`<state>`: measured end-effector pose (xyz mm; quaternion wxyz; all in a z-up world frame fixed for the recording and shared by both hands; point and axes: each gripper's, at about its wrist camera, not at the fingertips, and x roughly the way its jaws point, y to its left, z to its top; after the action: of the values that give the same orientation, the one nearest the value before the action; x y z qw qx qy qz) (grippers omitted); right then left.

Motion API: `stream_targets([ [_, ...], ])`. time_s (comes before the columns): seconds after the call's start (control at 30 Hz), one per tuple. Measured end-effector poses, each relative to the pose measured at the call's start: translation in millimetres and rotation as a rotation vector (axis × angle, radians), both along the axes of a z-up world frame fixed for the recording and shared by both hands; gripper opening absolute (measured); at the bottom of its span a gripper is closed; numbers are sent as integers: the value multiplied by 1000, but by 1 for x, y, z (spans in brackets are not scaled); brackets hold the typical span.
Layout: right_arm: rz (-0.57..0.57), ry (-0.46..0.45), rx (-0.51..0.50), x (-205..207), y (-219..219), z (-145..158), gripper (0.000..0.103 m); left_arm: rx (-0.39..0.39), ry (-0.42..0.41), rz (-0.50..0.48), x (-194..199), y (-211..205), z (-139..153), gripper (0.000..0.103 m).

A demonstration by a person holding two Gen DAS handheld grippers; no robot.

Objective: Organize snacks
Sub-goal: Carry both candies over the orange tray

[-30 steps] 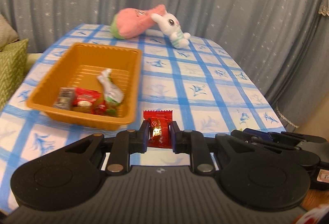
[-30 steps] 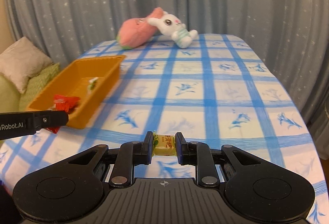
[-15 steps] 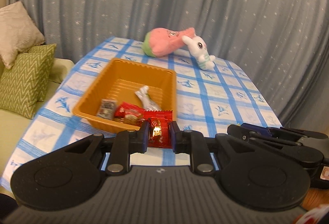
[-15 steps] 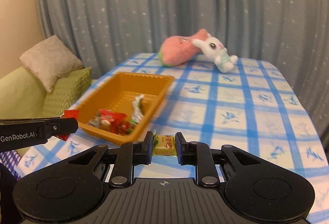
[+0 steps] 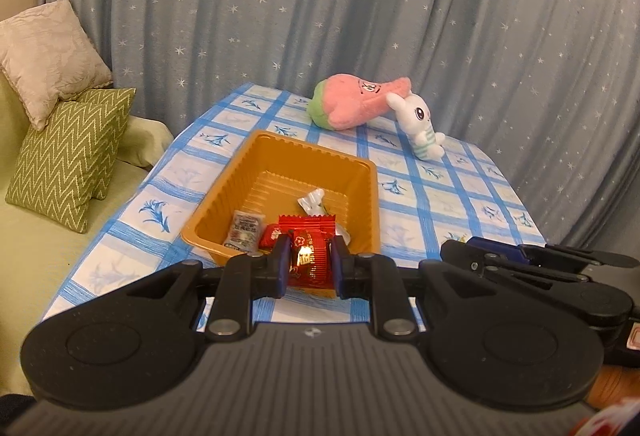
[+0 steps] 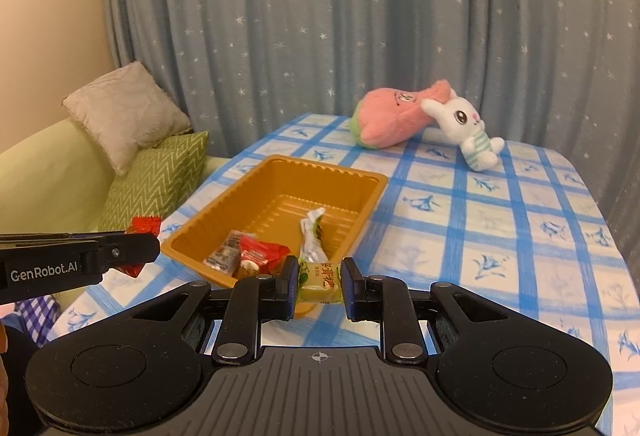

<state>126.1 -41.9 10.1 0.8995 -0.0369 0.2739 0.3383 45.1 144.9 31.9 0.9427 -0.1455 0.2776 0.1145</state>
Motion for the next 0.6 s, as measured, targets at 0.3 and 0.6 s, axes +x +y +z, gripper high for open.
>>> stream_targets([
  [0.3,32,-12,-8,16,20,3,23,-9,5,18,13,18,-3,19],
  [0.6,65,4,-20,44,45,-1,23,-19,30,33,41,42,-15,19],
])
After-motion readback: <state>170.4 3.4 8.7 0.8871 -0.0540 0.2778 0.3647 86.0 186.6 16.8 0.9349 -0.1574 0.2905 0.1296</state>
